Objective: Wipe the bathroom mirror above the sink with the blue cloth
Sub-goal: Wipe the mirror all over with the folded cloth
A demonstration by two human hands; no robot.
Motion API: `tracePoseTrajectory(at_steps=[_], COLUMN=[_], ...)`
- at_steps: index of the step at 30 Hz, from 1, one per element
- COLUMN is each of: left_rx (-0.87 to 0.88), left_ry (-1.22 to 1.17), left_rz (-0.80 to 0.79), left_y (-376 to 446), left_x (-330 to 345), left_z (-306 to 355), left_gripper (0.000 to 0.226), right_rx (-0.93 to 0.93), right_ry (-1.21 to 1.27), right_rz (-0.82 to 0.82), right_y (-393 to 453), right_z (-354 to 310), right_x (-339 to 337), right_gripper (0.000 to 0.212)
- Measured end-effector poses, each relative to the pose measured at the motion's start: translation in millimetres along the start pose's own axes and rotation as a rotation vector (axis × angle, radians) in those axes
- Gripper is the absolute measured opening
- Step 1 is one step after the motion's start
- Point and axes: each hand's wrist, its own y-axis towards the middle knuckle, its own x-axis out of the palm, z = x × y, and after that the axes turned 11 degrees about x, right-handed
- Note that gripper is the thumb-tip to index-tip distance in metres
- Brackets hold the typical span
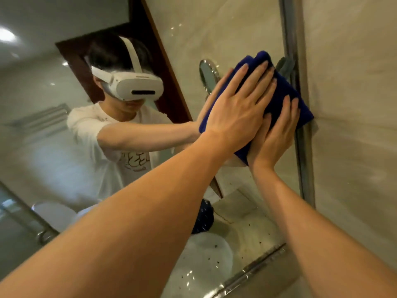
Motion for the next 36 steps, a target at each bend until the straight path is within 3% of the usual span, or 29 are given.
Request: tracePoseTrajectory(at_steps=[3, 7, 12, 18, 25, 36], left_rx=[-0.042, 0.033, -0.067, -0.196, -0.355, -0.679], left_ry=[-0.112, -0.036, 0.013, 0.140, 0.195, 0.238], left_rz=[0.006, -0.016, -0.054, 0.032, 0.048, 0.028], left_y=[-17, -66, -152, -230, -316, -474], left_x=[2, 11, -16, -59, -73, -81], left_z=[-2, -30, -52, -68, -70, -52], left_gripper=[0.057, 0.055, 0.054, 0.048, 0.049, 0.054], right_rx=[0.034, 0.021, 0.005, -0.017, -0.148, -0.516], right_ry=[0.004, -0.024, 0.066, 0.095, 0.145, 0.094], right_rz=[-0.008, -0.007, -0.103, -0.208, -0.344, -0.523], right_y=[-19, -64, -137, -206, -273, -391], right_z=[-8, -32, -86, -136, -158, -180], right_x=[2, 6, 10, 13, 9, 11], right_gripper=[0.056, 0.059, 0.052, 0.050, 0.051, 0.055])
